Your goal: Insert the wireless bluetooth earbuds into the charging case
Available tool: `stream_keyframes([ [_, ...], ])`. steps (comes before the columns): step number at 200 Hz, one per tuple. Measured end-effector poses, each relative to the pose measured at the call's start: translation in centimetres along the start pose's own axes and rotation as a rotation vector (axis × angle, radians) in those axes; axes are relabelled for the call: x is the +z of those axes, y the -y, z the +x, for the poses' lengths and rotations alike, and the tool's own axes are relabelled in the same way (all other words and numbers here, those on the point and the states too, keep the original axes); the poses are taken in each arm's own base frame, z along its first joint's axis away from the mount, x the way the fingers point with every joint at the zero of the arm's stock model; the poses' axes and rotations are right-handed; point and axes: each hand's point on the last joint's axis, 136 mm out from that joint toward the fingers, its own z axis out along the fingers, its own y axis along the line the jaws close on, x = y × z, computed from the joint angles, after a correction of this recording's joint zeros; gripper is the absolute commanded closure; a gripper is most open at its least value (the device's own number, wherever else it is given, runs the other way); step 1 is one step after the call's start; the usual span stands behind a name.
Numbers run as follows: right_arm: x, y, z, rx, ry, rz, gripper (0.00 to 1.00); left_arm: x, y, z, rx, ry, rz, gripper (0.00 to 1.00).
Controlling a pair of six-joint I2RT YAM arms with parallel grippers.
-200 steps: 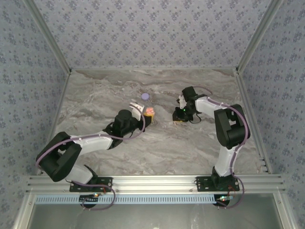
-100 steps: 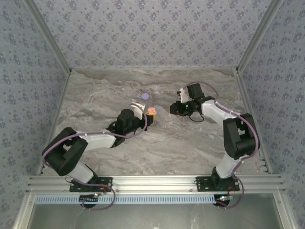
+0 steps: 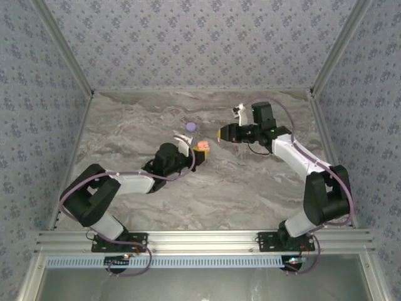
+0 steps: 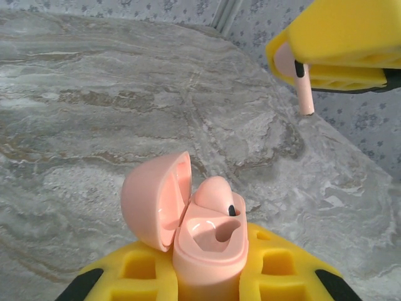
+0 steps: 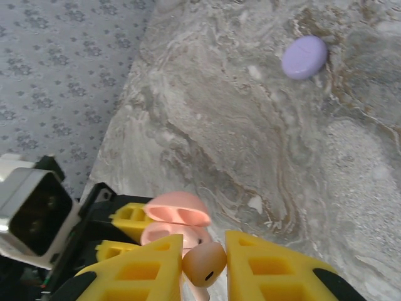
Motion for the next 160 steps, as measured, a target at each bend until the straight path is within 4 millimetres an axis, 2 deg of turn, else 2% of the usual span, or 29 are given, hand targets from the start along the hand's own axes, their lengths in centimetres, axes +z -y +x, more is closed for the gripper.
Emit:
stream_keyframes([
  [76, -0.7, -4.5, -0.8, -0.099, 0.033, -0.079, 0.78, 0.0, 2.8, -2.3, -0.015, 0.070, 0.141, 0.94],
  [160, -0.8, -6.6, -0.9, -0.156, 0.046, -0.113, 0.78, -0.1, 4.6, -4.2, -0.039, 0.113, 0.221, 0.93],
])
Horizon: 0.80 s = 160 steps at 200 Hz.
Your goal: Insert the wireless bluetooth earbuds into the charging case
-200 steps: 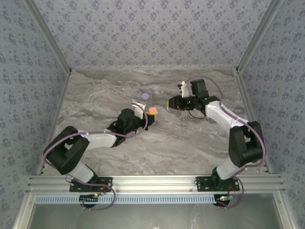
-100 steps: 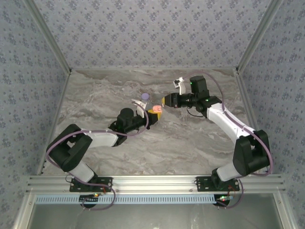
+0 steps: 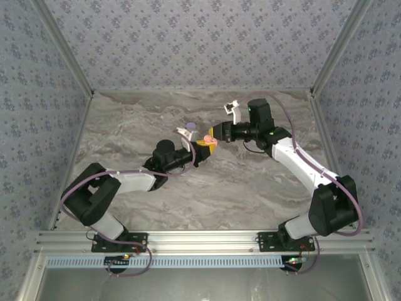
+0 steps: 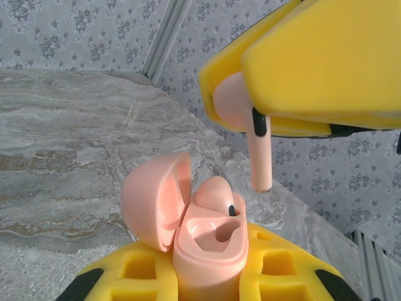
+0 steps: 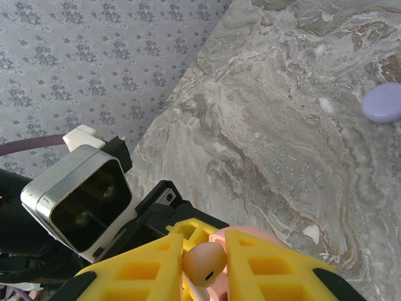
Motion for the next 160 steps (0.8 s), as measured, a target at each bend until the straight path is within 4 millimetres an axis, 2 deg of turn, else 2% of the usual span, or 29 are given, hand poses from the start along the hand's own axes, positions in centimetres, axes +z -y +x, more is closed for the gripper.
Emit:
stream_keyframes([
  [160, 0.10, -0.57, 0.27, -0.050, -0.008, -0.004, 0.78, 0.19, 0.64, -0.68, -0.010, 0.010, 0.026, 0.93],
])
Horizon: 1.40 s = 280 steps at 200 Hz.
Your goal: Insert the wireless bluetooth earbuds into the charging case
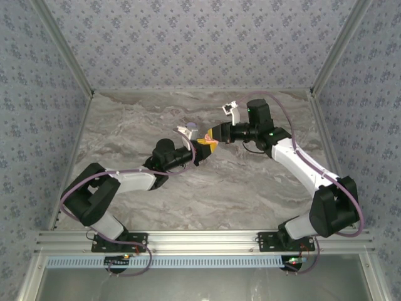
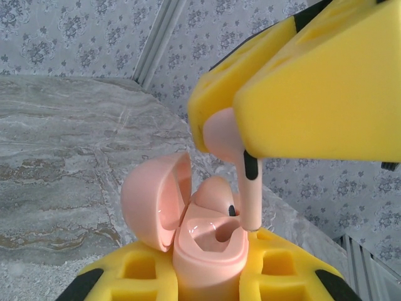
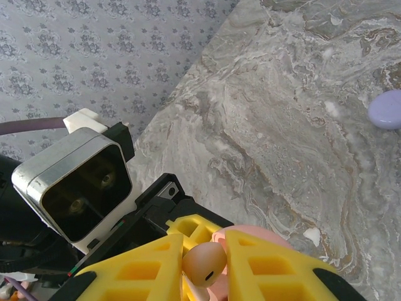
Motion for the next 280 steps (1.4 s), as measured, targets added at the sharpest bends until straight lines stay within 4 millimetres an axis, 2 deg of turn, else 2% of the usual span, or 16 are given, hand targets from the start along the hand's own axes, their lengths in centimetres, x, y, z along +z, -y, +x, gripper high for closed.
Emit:
stream_keyframes([
  [193, 0.09, 0.18, 0.57, -0.038, -0.020, 0.035, 0.77, -0.38, 0.51, -0.65, 0.002, 0.003, 0.000, 0.93],
  [280, -0.12, 0.01, 0.72, -0.052, -0.035, 0.045, 0.71, -0.48, 0.57, -0.68, 0.015, -0.001, -0.003, 0.93],
])
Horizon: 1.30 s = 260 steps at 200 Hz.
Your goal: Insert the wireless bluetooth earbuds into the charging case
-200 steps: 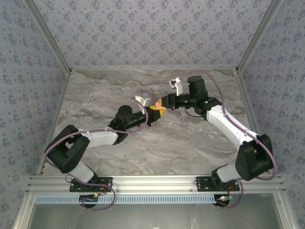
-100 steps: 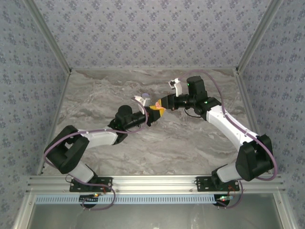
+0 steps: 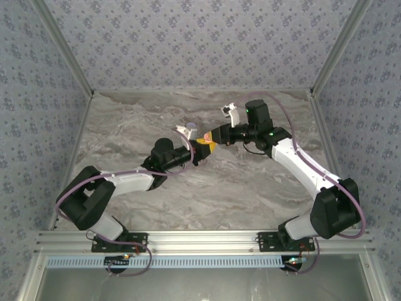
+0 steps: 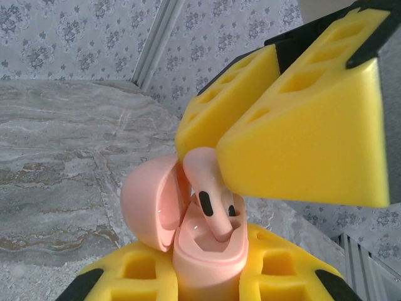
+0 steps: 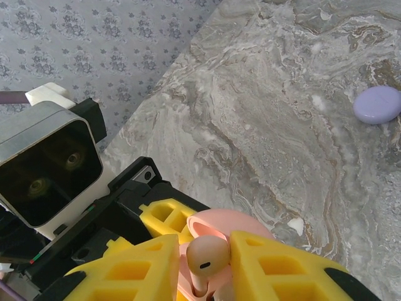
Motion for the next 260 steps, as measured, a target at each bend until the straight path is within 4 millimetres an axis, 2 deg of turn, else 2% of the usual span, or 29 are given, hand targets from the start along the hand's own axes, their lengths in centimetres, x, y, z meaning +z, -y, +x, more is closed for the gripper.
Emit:
stream_keyframes([
  [169, -0.4, -0.7, 0.8, -0.034, -0.036, 0.007, 0.71, -0.7, 0.3, 0.5, 0.114, -0.053, -0.019, 0.93],
  [221, -0.7, -2.0, 0.1, -0.074, -0.048, -0.007, 0.72, -0.7, 0.8, 0.6, 0.153, -0.062, -0.008, 0.93],
  [260, -0.6, -2.4, 0.6, -0.085, -0.072, -0.012, 0.71, -0.7, 0.6, 0.9, 0.160, -0.076, -0.014, 0.93],
])
